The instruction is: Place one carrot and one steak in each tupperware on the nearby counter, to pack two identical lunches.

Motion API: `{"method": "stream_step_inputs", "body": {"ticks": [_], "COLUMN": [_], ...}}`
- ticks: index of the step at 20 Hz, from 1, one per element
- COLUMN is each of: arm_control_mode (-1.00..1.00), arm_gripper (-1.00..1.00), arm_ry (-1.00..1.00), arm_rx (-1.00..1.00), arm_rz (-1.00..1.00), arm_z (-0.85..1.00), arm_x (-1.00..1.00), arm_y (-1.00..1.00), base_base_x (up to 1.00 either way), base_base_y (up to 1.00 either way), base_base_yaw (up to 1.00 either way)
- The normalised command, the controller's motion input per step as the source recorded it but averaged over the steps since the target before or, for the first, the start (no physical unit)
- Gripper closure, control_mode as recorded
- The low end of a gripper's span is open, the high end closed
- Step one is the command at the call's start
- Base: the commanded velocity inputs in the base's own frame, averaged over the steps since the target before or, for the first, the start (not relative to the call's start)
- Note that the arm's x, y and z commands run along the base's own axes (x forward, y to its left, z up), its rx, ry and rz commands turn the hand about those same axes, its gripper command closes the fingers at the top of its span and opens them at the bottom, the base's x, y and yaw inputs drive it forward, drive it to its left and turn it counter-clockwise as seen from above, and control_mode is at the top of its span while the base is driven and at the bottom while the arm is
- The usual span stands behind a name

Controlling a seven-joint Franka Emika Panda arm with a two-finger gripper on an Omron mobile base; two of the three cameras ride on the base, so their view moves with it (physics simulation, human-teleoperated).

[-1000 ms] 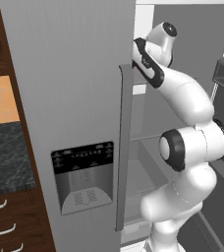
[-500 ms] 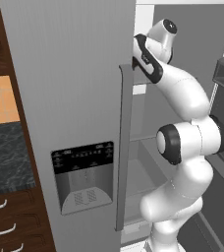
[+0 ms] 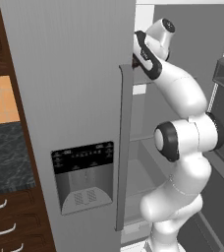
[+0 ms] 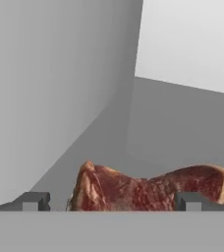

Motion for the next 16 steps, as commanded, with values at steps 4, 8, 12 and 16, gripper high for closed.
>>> {"method": "stream_step_inputs", "body": {"ticks": [4, 8, 12, 16], "arm_control_mode": [-1.00, -1.00, -1.00, -1.00], "arm_gripper": [-1.00, -1.00, -1.00, 1.00], "arm_ry": [0.11, 0.04, 0.00, 0.00], "arm_rx": [-0.05, -0.04, -0.03, 0.00], "arm_rz": [0.13, 0.12, 0.11, 0.08], "arm_z": [-0.57, -0.79, -0.22, -0.11], "arm_x": [0.04, 0.03, 0.01, 0.00], "arm_y": [0.00, 0.00, 0.00, 0.07], "base_base_x": [0.00, 0.00, 0.00, 0.00], "base_base_y": [0.00, 0.00, 0.00, 0.00], "base_base_yaw": [0.00, 0.00, 0.00, 0.00]}}
